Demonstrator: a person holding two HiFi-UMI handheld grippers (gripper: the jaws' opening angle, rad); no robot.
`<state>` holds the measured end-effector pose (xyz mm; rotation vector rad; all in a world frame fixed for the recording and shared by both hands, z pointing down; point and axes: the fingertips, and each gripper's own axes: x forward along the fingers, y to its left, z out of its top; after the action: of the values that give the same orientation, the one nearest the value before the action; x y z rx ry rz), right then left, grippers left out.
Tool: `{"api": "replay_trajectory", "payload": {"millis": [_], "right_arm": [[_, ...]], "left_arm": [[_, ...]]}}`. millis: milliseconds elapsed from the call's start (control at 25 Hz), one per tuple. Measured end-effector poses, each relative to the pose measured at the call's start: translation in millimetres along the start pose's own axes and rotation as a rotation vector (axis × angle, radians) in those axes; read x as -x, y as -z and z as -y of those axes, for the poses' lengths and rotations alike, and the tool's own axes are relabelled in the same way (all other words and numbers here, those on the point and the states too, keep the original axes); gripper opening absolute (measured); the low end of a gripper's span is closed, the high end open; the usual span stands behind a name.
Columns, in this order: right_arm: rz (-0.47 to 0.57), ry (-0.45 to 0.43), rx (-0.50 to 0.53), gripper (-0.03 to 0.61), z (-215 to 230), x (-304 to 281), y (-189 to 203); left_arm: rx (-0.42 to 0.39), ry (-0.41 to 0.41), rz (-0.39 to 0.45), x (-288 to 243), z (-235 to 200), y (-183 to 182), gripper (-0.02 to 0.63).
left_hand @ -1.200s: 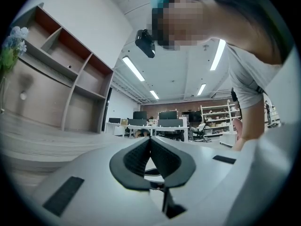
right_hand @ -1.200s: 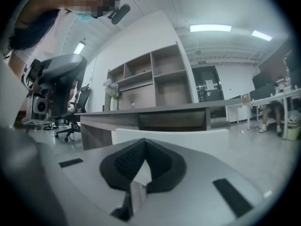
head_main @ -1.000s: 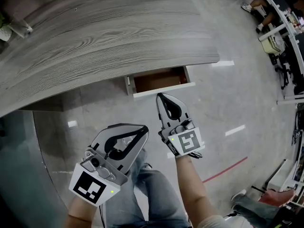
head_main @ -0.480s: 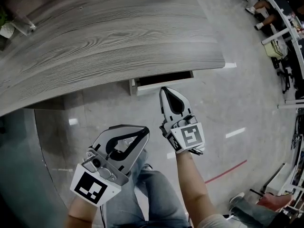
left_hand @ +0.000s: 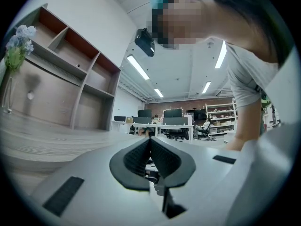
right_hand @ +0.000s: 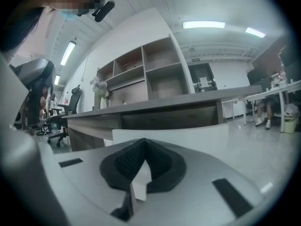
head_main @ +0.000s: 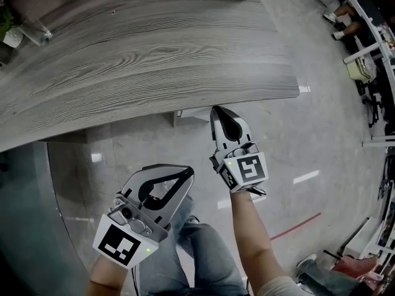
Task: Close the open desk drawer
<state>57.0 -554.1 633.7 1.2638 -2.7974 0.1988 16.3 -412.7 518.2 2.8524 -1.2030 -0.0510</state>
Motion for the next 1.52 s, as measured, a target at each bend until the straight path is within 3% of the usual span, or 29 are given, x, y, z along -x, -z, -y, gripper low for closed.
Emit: {"api": "replay_trajectory", "payload": {"millis": [480, 720, 1040, 1520], "right_arm": [[-0.007, 0.008, 0.008, 0.008, 4.1, -9.9, -1.3], [-0.03, -0.016, 0.004, 0.008, -18.6, 19.1, -16.8], [0.01, -0.041, 0.003, 0.008, -52.5, 82.6, -105.2], [0.079, -0.093, 0.096, 0.008, -109.3, 188.8, -261.2]], "left_arm": [[-0.007, -0.025, 0.002, 9.0, -5.3, -5.4, 0.011], [-0.018, -0.023, -0.009, 13.8, 6.2, -27.0, 0.011], [-0.033, 0.002, -0.02, 16.5, 39.3, -90.2, 0.011], [-0.076, 0.055, -0.023, 16.5, 91.8, -179.6, 0.011]]}}
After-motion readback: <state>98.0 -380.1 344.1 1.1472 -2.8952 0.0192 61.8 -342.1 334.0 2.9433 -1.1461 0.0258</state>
